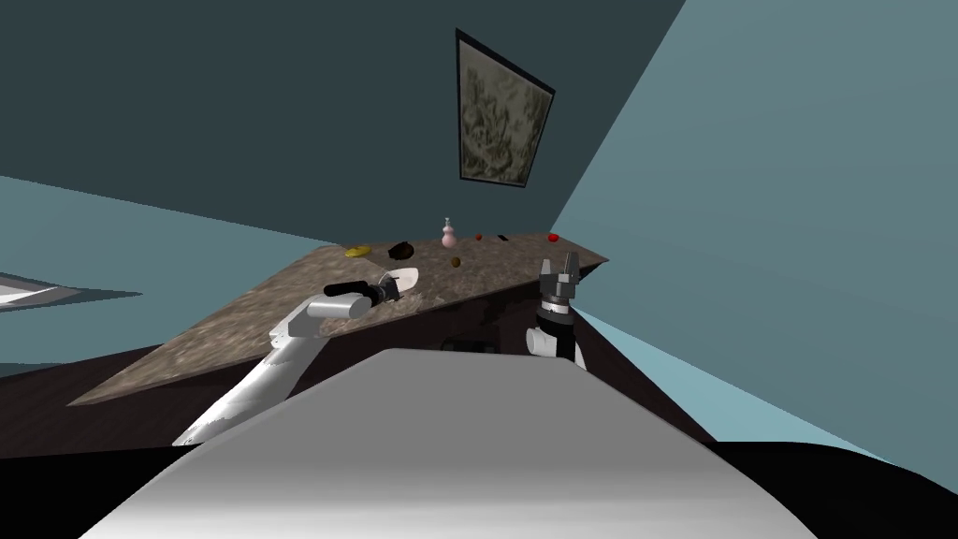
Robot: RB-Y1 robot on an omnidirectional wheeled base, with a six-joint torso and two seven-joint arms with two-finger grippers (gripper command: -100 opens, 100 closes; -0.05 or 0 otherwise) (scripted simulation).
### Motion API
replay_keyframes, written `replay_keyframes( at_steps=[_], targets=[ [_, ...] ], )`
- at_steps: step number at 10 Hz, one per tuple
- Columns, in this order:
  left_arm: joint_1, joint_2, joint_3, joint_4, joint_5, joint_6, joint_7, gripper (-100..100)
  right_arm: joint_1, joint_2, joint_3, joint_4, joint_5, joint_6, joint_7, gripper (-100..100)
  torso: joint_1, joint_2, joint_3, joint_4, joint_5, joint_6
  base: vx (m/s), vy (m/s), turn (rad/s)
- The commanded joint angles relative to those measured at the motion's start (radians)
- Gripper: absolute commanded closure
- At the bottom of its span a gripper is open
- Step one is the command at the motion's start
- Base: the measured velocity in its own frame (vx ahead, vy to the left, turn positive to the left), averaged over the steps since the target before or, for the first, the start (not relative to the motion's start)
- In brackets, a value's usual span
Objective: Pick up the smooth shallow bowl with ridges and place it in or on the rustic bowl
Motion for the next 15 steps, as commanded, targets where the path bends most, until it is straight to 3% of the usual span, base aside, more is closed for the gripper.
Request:
replay_keyframes(
  at_steps=[1, 2, 4, 5, 9, 10, 11, 12, 13, 14, 15],
  targets=[
    [0.000, 0.000, 0.000, 0.000, 0.000, 0.000, 0.000, 0, 0.000, 0.000, 0.000, 0.000, 0.000, 0.000, 0.000, 0, 0.000, 0.000, 0.000, 0.000, 0.000, 0.000, 0.008, -0.006, 0.000],
    [-0.009, -0.012, -0.006, 0.028, -0.009, -0.020, -0.008, -100, 0.000, 0.000, 0.000, 0.000, 0.000, 0.000, 0.000, 0, 0.002, 0.002, 0.001, 0.001, 0.000, 0.000, 0.021, 0.006, -0.045],
    [-0.010, -0.016, -0.008, 0.033, -0.013, -0.023, -0.008, -100, 0.000, 0.000, 0.000, 0.000, 0.000, 0.000, 0.000, 0, 0.003, 0.002, 0.001, 0.000, 0.001, 0.000, 0.026, 0.007, -0.029],
    [-0.010, -0.016, -0.009, 0.035, -0.013, -0.026, -0.010, 100, 0.000, 0.000, 0.000, 0.000, 0.000, 0.000, 0.000, 0, 0.003, 0.003, 0.002, 0.001, 0.001, 0.000, 0.000, 0.000, 0.000],
    [-0.010, -0.016, -0.009, 0.035, -0.014, -0.025, -0.010, 100, 0.000, 0.000, 0.000, 0.000, 0.000, 0.000, 0.000, 0, 0.002, 0.004, 0.003, 0.001, 0.001, 0.000, 0.000, 0.000, 0.000],
    [-0.010, -0.016, -0.009, 0.035, -0.014, -0.025, -0.010, 0, 0.000, 0.000, 0.000, 0.000, 0.000, 0.000, 0.000, 0, 0.002, 0.005, 0.003, 0.002, 0.000, 0.000, 0.000, 0.000, 0.000],
    [-0.002, -0.002, -0.001, 0.005, -0.002, -0.005, -0.002, 100, 0.000, 0.000, 0.000, 0.000, 0.000, 0.000, 0.000, 0, 0.002, 0.005, 0.003, 0.002, 0.000, 0.000, -0.024, -0.006, 0.054],
    [-0.004, -0.010, -0.006, 0.018, -0.009, -0.017, -0.007, 100, 0.000, 0.000, 0.000, 0.000, 0.000, 0.000, 0.000, 0, 0.001, 0.007, 0.005, 0.002, 0.000, -0.001, -0.015, -0.004, 0.019],
    [-0.003, -0.010, -0.005, 0.016, -0.008, -0.014, -0.005, 0, 0.000, 0.000, 0.000, 0.000, 0.000, 0.000, 0.000, 0, 0.001, 0.007, 0.005, 0.003, 0.000, 0.000, 0.000, 0.000, 0.000],
    [-0.029, 0.029, 0.011, 0.029, -0.008, -0.007, -0.003, 100, 0.000, 0.000, 0.000, 0.000, 0.000, 0.000, 0.000, 0, 0.001, 0.006, 0.004, 0.003, 0.000, 0.000, -0.186, 0.013, -0.136],
    [-0.038, 0.043, 0.017, 0.034, -0.008, -0.005, -0.002, 100, -0.001, 0.000, 0.000, 0.000, 0.000, 0.000, 0.000, 0, 0.002, 0.015, 0.009, 0.005, -0.001, 0.000, -0.259, 0.056, -0.141]
  ],
)
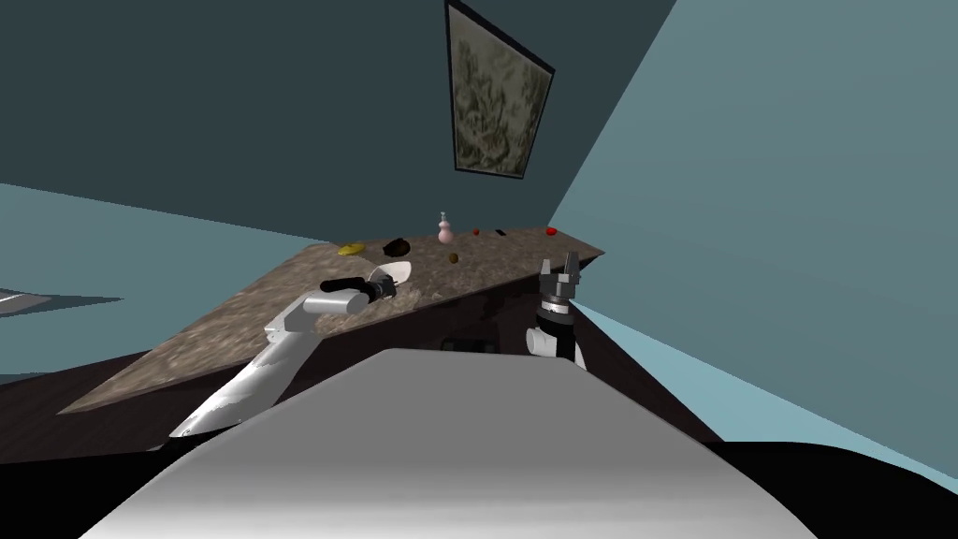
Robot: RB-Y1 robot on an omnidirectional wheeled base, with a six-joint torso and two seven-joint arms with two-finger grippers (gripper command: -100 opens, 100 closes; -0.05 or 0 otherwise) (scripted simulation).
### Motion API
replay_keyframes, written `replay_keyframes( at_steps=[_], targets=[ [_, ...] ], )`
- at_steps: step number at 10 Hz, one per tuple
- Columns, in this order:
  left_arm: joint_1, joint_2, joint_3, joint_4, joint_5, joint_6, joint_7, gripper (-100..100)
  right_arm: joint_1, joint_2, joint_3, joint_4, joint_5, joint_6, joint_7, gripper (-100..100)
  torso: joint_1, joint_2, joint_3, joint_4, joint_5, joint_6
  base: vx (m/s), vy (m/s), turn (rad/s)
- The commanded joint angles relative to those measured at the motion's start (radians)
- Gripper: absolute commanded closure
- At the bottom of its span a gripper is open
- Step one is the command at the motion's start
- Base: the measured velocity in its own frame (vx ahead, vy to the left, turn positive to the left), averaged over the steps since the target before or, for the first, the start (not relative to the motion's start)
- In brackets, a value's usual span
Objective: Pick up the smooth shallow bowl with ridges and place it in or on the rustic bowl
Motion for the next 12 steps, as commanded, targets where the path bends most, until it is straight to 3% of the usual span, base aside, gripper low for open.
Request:
replay_keyframes(
  at_steps=[1, 4, 12],
  targets=[
    [-0.030, 0.041, 0.017, 0.017, -0.005, 0.008, 0.004, 100, 0.000, 0.000, 0.000, 0.000, 0.000, 0.000, 0.000, 0, 0.000, 0.000, 0.000, 0.000, 0.000, 0.000, -0.299, 0.066, -0.164],
    [-0.082, 0.113, 0.051, 0.058, -0.006, 0.022, 0.010, 100, 0.000, 0.000, 0.000, 0.000, 0.000, 0.000, 0.000, 0, 0.001, 0.004, 0.003, 0.002, -0.001, 0.000, -0.253, 0.076, -0.164],
    [-0.199, 0.256, 0.141, 0.219, -0.018, 0.064, 0.038, 100, 0.000, 0.000, 0.000, 0.000, 0.000, 0.000, 0.000, 0, 0.001, -0.005, -0.002, 0.001, -0.003, 0.002, -0.139, 0.071, -0.204]
  ],
)
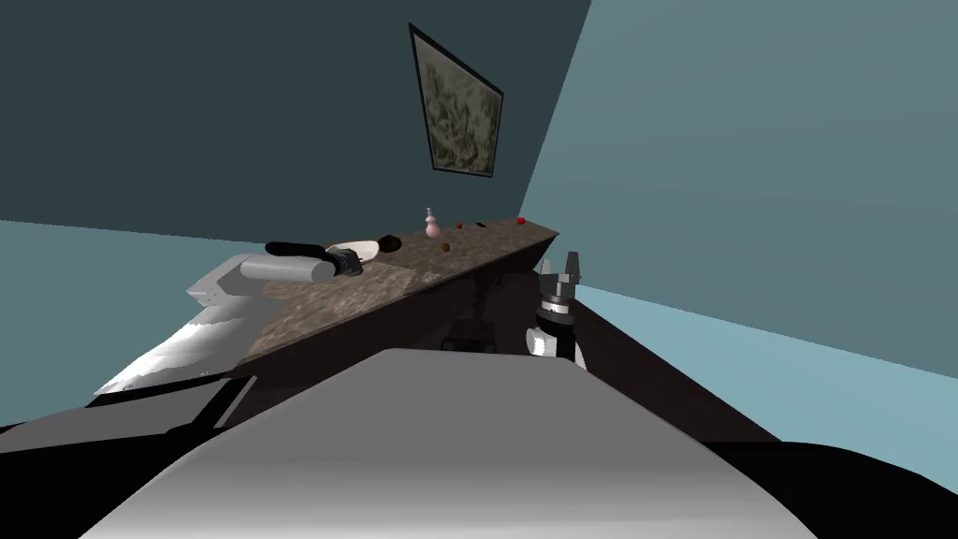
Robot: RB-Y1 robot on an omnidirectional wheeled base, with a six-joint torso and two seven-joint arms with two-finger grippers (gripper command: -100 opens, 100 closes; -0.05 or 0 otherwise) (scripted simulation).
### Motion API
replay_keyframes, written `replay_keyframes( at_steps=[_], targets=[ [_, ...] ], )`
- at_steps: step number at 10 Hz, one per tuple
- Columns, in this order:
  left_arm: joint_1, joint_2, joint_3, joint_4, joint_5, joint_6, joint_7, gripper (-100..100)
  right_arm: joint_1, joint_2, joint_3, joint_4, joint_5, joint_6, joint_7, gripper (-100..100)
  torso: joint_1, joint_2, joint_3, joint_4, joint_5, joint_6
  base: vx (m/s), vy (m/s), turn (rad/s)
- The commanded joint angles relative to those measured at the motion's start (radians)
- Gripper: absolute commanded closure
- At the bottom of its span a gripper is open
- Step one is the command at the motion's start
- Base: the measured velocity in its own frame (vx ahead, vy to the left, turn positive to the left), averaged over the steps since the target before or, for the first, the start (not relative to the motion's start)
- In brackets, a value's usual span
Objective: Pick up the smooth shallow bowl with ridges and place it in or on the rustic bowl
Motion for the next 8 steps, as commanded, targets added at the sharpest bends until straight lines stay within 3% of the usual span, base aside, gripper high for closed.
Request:
replay_keyframes(
  at_steps=[1, 8],
  targets=[
    [-0.022, 0.025, 0.022, 0.030, -0.010, 0.017, 0.014, 100, 0.000, 0.000, 0.000, 0.000, 0.000, 0.000, 0.000, 0, 0.000, 0.000, 0.000, 0.000, 0.000, 0.000, -0.103, 0.088, -0.254],
    [-0.113, 0.110, 0.113, 0.242, -0.028, 0.070, 0.058, 100, 0.000, 0.000, 0.000, 0.000, 0.000, 0.000, 0.000, 0, 0.000, -0.007, -0.004, -0.001, 0.000, 0.001, -0.049, 0.095, -0.295]
  ],
)
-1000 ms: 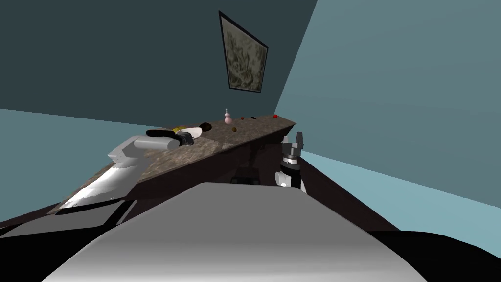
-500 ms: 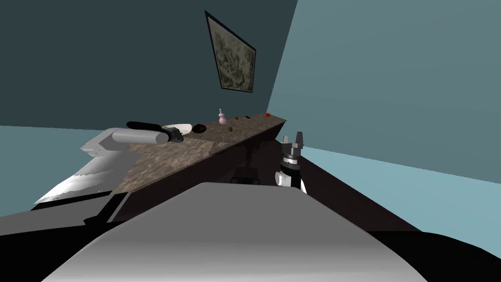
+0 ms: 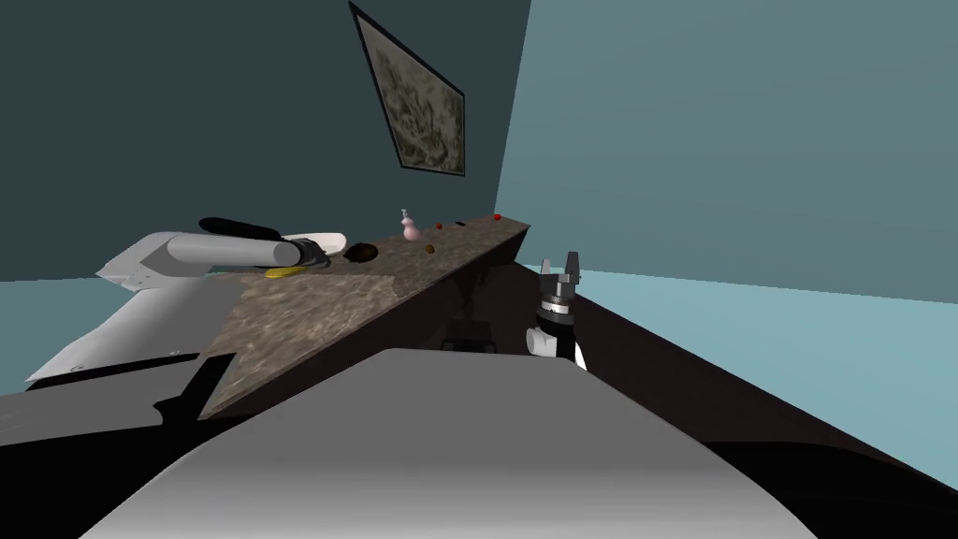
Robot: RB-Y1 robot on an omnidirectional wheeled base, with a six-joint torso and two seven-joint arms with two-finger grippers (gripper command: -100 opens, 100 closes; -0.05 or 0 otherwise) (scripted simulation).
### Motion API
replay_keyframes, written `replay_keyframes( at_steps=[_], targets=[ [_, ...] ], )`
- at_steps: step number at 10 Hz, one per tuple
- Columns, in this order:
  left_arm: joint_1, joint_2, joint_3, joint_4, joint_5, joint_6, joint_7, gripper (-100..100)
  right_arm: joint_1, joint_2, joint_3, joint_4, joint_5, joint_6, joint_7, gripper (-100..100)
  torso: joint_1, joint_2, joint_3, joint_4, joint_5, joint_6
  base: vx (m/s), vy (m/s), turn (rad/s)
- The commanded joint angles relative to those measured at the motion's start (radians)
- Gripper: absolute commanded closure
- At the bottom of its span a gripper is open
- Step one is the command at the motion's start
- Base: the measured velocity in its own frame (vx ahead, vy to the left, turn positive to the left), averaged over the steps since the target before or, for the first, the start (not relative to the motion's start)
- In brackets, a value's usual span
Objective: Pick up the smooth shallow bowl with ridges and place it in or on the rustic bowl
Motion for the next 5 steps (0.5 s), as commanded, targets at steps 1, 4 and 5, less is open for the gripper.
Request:
replay_keyframes(
  at_steps=[1, 4, 5],
  targets=[
    [-0.012, 0.014, 0.025, 0.040, -0.004, 0.021, 0.015, 100, 0.000, 0.000, 0.000, 0.000, 0.000, 0.000, 0.000, 0, 0.000, 0.000, 0.000, 0.000, 0.000, 0.000, 0.010, 0.115, -0.261],
    [-0.030, 0.027, 0.048, 0.104, -0.010, 0.037, 0.029, 100, 0.000, 0.000, 0.000, 0.000, 0.000, 0.000, 0.000, 0, 0.001, -0.004, -0.002, 0.000, 0.000, 0.001, 0.021, 0.116, -0.238],
    [-0.038, 0.031, 0.059, 0.136, -0.012, 0.044, 0.036, 100, 0.000, 0.000, 0.000, 0.000, 0.000, 0.000, 0.000, 0, -0.002, -0.003, -0.002, 0.000, 0.000, -0.002, 0.022, 0.051, -0.152]
  ],
)
